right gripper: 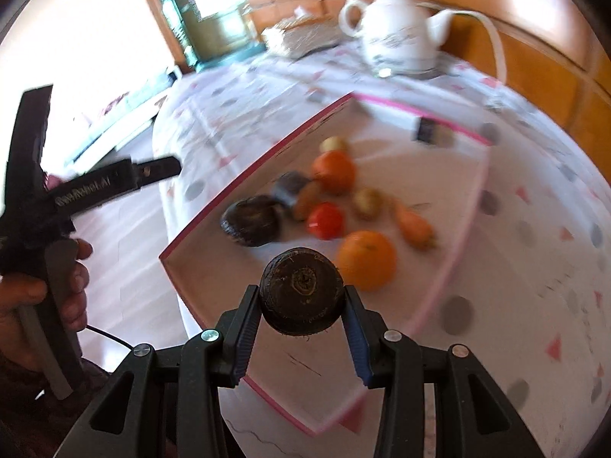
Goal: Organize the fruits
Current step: 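Carry the dark ball with the right tool into the tray and release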
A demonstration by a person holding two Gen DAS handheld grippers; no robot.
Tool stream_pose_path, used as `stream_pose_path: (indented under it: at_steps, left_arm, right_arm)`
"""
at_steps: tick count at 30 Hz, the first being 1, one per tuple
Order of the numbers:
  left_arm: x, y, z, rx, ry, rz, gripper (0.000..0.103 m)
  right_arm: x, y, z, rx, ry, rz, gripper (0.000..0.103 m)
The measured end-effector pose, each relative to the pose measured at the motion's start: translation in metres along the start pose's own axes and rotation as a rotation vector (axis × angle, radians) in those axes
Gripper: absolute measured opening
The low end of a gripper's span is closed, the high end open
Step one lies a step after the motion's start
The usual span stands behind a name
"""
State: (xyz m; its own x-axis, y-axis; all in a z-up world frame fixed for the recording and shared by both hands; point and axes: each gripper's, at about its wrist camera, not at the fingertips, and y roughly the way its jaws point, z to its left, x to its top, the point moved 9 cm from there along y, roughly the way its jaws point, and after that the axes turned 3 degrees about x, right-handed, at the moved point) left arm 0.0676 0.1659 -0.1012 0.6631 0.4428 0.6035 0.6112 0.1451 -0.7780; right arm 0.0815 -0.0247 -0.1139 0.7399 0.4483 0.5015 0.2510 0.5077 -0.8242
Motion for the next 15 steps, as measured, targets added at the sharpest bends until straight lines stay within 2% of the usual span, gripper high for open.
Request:
stream_pose_path:
  at_steps: [5,8,11,13,15]
  left_arm:
    - [-0.003,0.004,0.001,0.000,0.005,0.012,0.087]
    - [-0.004,0.005,-0.001,0.003,0.012,0.014,0.087]
    - [-0.005,0.004,-0.003,0.001,0.023,0.009,0.087]
    - [-0.004,0.003,-0.005,0.003,0.033,0.002,0.087]
    - [-0.005,0.002,-0.006,0.001,0.038,-0.002,0.087]
  right_arm:
    - [0.008,0.027,-0.004,-0.060,-0.021,0.032,0.043]
    - [0.014,0.029,-0.007,-0.061,-0.015,0.017,0.043]
    - [0.015,0.029,-0.013,-0.119,-0.031,0.010,0.044]
    - [0.016,0.026,-0.014,-0.114,-0.019,0.000,0.051]
    - [0.016,0.022,-0.013,-0.110,-0.013,-0.015,0.052]
